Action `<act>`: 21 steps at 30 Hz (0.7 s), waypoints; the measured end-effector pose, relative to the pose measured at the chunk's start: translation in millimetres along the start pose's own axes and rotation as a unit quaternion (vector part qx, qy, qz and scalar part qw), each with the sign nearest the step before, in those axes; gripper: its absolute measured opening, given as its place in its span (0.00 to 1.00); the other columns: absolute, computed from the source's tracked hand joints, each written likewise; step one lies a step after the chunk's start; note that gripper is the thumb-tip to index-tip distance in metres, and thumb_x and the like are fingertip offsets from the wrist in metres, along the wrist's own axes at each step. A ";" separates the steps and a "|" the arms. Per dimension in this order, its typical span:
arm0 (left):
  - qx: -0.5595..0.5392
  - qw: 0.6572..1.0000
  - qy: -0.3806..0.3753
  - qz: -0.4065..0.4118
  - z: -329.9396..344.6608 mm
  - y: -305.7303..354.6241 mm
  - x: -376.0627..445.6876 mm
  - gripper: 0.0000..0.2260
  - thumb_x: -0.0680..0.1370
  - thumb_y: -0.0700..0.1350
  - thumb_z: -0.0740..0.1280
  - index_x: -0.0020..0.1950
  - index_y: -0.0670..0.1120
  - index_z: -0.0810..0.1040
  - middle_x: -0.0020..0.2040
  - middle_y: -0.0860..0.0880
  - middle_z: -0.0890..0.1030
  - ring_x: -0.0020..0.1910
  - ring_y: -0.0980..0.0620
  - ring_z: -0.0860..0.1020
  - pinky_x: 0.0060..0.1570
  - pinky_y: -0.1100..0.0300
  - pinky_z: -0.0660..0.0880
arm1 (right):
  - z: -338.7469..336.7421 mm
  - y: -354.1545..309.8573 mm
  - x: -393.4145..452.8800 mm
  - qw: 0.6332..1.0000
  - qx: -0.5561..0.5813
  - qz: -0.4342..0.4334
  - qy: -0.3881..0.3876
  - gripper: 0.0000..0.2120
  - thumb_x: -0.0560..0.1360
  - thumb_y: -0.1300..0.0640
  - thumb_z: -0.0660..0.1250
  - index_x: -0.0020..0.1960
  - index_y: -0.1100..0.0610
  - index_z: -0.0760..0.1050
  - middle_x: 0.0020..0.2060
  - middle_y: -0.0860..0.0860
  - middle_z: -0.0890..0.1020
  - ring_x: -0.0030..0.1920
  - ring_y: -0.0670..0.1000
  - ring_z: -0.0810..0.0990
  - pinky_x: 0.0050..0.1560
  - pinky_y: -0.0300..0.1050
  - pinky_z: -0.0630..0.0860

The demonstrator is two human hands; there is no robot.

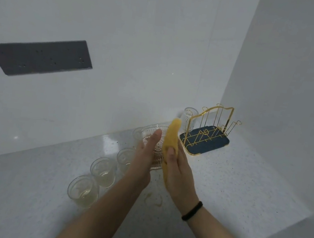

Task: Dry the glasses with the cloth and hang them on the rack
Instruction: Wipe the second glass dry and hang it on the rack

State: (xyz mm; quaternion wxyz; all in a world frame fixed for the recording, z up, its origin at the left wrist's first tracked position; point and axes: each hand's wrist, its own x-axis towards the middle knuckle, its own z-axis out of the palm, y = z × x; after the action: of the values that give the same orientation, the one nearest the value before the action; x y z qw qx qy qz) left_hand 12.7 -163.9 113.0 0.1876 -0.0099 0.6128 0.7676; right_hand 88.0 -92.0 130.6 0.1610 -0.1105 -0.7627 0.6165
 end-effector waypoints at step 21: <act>0.040 0.998 -0.041 0.038 18.8 17.6 -17.0 0.34 0.58 0.63 0.75 0.58 0.46 0.80 0.54 0.43 0.84 0.53 0.41 0.83 0.48 0.43 0.82 | -36.5 -36.9 33.3 0.961 0.181 0.197 0.062 0.21 0.81 0.44 0.51 0.41 0.52 0.77 0.30 0.48 0.80 0.34 0.48 0.80 0.34 0.42 0.77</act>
State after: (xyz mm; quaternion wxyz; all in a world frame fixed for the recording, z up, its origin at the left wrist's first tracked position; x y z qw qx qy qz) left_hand 27.3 -154.0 138.4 0.1836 0.0528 0.6350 0.7485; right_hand 72.3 -54.7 177.1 0.1007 -0.2661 -0.5900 0.7556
